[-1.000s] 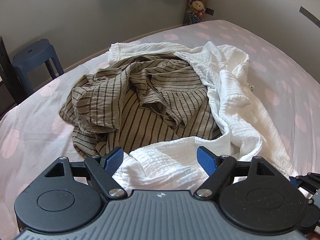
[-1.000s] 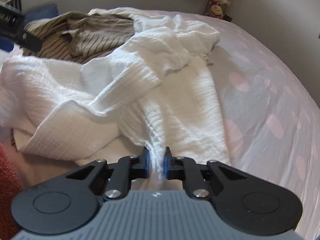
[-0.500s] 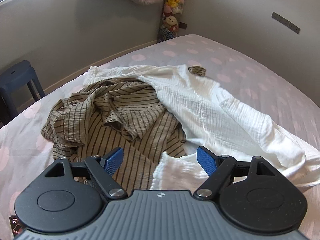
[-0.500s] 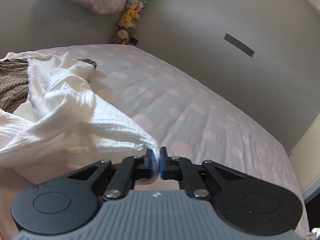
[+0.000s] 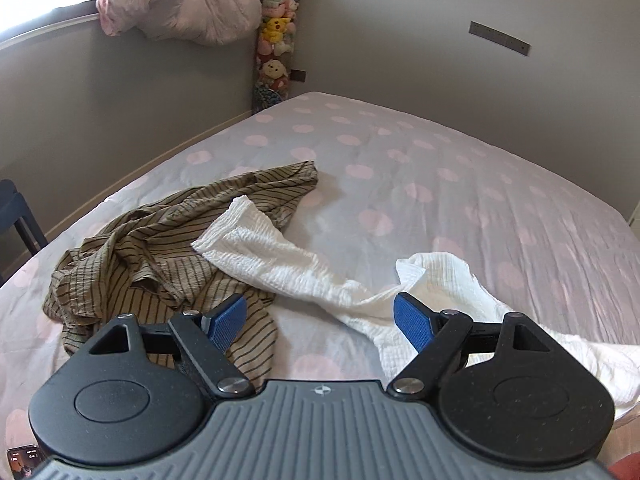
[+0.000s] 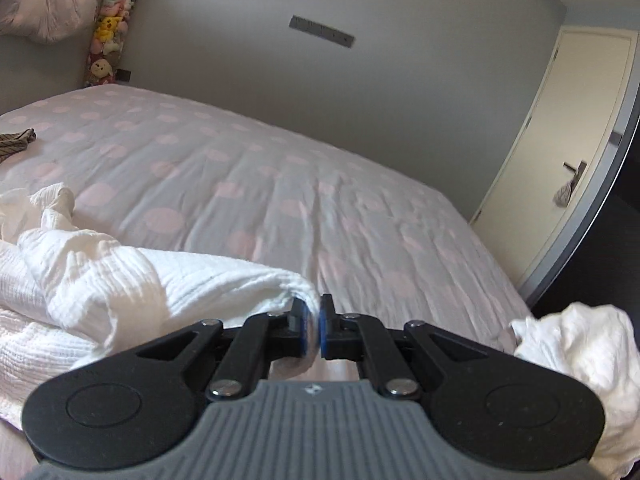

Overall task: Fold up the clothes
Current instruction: 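Drag the white shirt across the bed with the right gripper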

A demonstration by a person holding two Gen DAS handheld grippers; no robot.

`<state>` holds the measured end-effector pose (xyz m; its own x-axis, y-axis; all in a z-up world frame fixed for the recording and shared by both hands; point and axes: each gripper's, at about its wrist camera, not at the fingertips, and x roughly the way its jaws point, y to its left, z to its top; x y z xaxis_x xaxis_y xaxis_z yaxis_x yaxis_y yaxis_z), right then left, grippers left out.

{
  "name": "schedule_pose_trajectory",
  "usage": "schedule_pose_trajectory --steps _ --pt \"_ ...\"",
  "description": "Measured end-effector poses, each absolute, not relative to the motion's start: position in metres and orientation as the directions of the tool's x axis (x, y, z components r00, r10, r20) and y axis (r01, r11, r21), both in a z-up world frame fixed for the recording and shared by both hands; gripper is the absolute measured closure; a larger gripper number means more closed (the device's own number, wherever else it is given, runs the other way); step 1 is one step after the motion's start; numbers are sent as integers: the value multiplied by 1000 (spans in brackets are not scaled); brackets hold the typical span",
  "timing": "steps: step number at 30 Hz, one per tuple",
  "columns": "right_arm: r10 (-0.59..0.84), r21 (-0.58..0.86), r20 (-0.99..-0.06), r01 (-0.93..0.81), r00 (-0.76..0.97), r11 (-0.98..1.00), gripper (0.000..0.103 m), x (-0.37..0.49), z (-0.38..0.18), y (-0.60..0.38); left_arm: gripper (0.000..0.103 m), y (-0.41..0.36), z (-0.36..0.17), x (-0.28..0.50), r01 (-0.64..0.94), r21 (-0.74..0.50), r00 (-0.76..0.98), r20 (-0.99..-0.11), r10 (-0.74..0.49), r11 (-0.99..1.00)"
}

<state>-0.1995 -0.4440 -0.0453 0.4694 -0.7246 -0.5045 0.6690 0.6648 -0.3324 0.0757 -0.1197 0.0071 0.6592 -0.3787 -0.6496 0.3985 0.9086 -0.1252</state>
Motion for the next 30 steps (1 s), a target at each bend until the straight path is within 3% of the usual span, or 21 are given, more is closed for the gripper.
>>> schedule_pose_trajectory --steps 5,7,14,20,26,30 --pt "-624 -267 -636 629 454 730 91 -226 -67 -457 22 -148 6 68 463 -117 622 -664 -416 879" --pt "-597 -241 -659 624 458 744 75 -234 -71 -457 22 -154 4 67 475 -106 611 -674 -415 873" --pt "-576 -171 -652 644 493 745 71 -251 -64 -453 22 -168 -9 74 508 -83 569 -715 -406 857" --pt "-529 -132 -642 600 555 789 63 -234 -61 -439 22 -182 -23 84 544 -102 509 -749 -424 833" --pt "-413 -66 -671 505 616 861 51 -196 -74 -429 22 -208 -41 96 598 -57 470 -783 -407 800" --pt "-326 -14 -691 439 645 898 37 -171 -86 -422 22 -225 -52 109 631 -24 453 -800 -394 776"
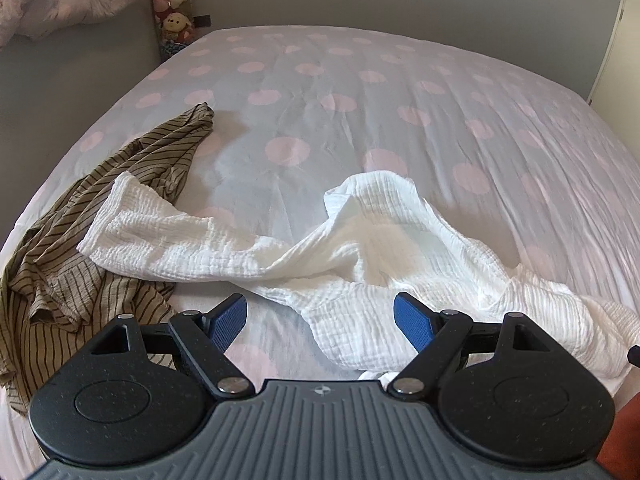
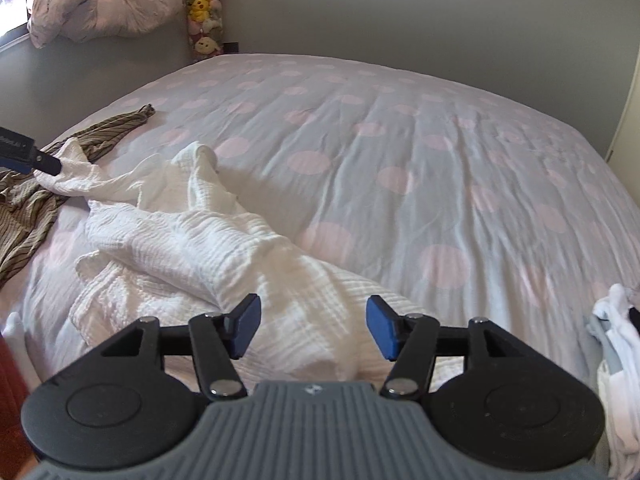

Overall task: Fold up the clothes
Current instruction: 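Drag the white shirt across the bed with the right gripper, then close the left gripper on the white shirt's hem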

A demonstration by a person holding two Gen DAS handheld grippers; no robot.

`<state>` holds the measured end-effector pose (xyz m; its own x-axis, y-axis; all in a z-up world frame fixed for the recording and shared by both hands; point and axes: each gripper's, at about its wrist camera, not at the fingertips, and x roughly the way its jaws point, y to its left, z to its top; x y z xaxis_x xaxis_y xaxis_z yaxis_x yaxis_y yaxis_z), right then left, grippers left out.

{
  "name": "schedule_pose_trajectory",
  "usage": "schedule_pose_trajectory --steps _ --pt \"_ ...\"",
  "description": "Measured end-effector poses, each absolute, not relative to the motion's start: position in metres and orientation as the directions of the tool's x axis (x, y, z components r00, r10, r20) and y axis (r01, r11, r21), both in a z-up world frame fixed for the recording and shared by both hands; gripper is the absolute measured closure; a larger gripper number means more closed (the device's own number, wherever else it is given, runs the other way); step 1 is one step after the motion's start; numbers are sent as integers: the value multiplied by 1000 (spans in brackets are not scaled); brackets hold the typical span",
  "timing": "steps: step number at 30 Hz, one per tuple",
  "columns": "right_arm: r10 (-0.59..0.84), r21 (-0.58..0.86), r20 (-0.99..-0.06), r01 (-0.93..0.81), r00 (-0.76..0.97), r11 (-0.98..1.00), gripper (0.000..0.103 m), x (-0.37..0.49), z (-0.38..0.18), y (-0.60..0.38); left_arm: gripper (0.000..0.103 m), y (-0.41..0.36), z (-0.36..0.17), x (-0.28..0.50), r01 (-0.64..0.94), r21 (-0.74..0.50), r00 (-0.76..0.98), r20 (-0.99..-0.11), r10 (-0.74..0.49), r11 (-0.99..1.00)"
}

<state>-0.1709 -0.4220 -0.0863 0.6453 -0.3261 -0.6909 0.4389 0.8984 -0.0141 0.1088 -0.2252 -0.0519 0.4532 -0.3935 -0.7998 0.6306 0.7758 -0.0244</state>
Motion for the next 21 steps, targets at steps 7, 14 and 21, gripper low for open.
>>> schedule_pose_trajectory --steps 7,14,21 --pt "-241 23 -719 369 652 929 30 -133 -106 -429 22 -264 -74 145 667 19 426 -830 -360 745" --pt "-175 58 -738 320 652 946 29 -100 -122 -438 22 -305 -119 188 682 44 391 -865 -314 730" --pt "-243 61 -727 413 642 909 89 -102 -120 -467 66 -321 -155 211 668 29 343 -899 -272 744"
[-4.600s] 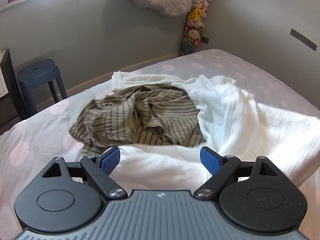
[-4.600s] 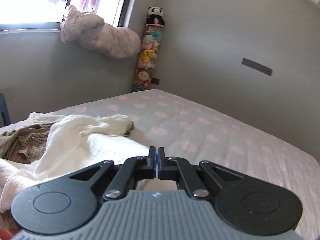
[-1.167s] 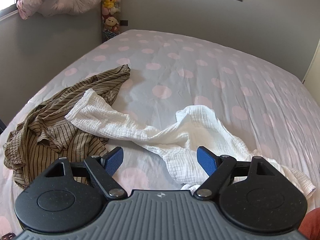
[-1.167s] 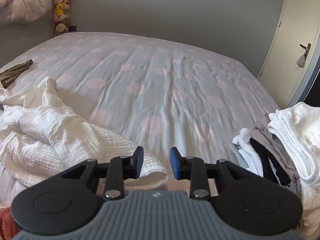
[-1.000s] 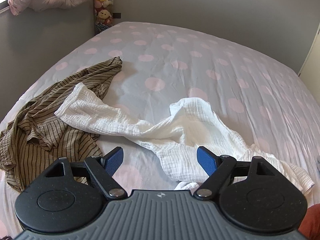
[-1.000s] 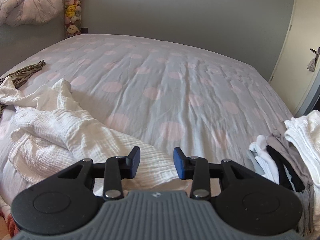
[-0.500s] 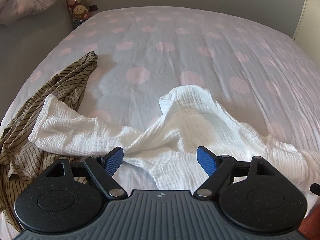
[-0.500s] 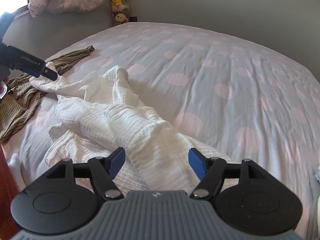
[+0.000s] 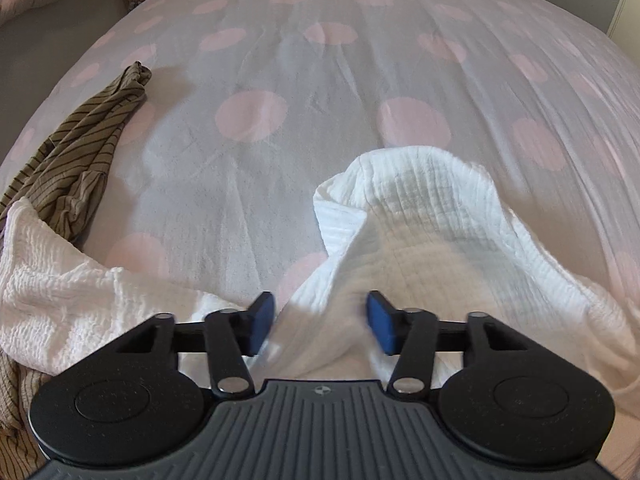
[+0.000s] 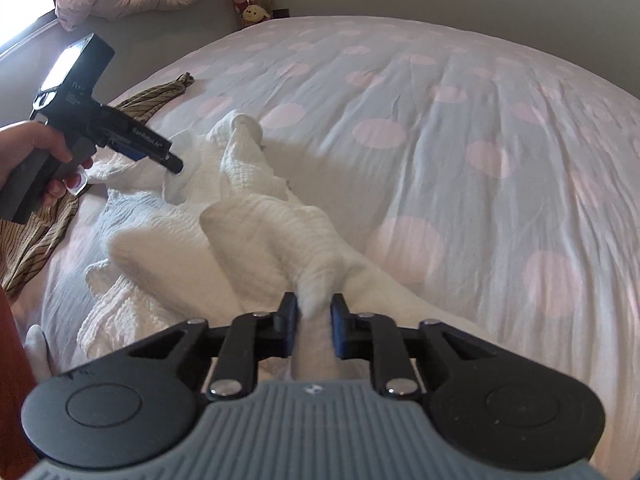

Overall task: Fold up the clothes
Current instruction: 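Close the left gripper on the white shirt's hem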

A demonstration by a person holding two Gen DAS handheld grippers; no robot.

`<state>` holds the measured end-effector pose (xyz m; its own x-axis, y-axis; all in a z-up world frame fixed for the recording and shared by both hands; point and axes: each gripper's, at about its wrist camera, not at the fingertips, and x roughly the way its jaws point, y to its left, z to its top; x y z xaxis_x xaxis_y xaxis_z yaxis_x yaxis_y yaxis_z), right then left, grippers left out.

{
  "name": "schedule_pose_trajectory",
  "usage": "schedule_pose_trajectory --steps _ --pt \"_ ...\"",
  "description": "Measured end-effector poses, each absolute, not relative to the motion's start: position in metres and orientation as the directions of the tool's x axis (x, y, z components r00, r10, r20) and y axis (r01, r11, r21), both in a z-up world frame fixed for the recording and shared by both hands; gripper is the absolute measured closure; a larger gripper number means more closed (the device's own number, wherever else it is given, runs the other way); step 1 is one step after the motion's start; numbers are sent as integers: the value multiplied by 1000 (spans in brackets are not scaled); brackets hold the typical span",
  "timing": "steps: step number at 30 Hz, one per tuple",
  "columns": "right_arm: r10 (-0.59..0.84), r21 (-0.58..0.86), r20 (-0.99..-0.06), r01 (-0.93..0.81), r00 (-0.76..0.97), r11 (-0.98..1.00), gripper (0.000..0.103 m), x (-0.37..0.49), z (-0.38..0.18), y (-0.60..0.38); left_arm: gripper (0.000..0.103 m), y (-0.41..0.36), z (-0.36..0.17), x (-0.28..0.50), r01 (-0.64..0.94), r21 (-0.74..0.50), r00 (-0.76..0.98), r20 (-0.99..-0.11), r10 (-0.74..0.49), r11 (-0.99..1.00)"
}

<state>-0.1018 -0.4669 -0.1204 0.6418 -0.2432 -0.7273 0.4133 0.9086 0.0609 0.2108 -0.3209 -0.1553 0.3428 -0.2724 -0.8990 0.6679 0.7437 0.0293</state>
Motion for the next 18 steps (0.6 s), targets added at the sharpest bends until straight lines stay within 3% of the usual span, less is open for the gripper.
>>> schedule_pose_trajectory --steps 1,6,11,18 --pt "-253 61 -726 426 640 903 93 -102 -120 -471 76 -321 -156 212 669 17 336 -899 -282 743" --pt "-337 52 -717 528 611 848 94 -114 -114 -500 93 -317 -150 210 661 14 349 -891 -290 750" --pt "-386 41 -700 574 600 818 94 -127 -103 -508 96 -307 -124 205 646 11 388 -866 -316 763" --pt "-363 -3 -652 477 665 879 95 -139 -67 -480 97 -269 -63 182 662 10 409 -843 -350 749"
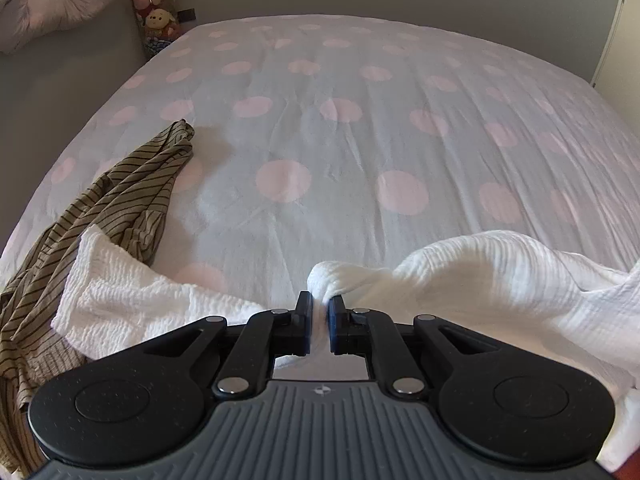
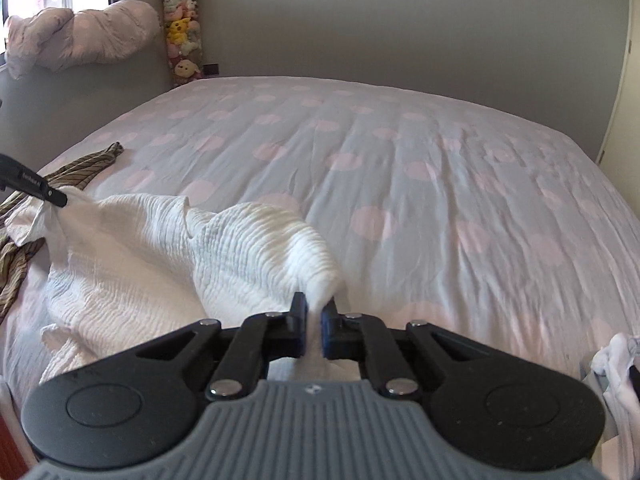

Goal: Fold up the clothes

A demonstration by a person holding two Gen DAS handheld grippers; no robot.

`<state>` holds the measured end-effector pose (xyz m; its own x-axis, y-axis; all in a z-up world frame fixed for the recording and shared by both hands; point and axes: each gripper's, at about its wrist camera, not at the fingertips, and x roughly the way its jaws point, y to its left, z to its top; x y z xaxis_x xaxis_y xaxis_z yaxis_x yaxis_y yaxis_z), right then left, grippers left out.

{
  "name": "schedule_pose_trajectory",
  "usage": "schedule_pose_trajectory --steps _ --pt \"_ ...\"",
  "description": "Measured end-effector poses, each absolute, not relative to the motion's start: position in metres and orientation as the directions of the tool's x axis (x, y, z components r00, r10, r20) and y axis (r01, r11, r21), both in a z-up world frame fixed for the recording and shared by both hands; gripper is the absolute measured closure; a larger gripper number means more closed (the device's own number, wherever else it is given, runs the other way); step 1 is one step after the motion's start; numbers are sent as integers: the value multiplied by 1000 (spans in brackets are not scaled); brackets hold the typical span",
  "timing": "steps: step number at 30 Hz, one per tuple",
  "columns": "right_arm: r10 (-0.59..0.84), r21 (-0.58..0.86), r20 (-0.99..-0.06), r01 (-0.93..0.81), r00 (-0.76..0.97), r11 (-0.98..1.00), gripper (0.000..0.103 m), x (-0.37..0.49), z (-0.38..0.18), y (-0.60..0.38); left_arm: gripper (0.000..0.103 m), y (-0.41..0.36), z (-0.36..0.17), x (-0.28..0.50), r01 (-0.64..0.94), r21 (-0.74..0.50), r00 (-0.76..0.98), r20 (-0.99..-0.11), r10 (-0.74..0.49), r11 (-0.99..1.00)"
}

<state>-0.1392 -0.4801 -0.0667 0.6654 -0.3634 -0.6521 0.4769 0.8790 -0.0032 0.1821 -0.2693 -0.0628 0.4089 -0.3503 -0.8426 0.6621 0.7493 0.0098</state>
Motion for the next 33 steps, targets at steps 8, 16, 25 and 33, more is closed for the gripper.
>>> schedule_pose_trajectory --steps 8,16,25,33 --pt "-275 -49 -703 341 656 939 95 -175 -57 -431 98 -197 -39 137 707 32 337 -894 -297 706" --pt "-153 -54 -818 191 554 980 95 -199 -88 -389 99 -162 -62 106 727 67 280 -937 -207 683" --pt "-148 -105 -824 110 547 988 95 -216 -89 -367 102 -141 -59 102 734 106 284 -945 -161 671" --pt "-76 -91 -810 2 581 996 78 -214 -59 -364 90 -156 -40 104 797 48 264 -924 -276 601"
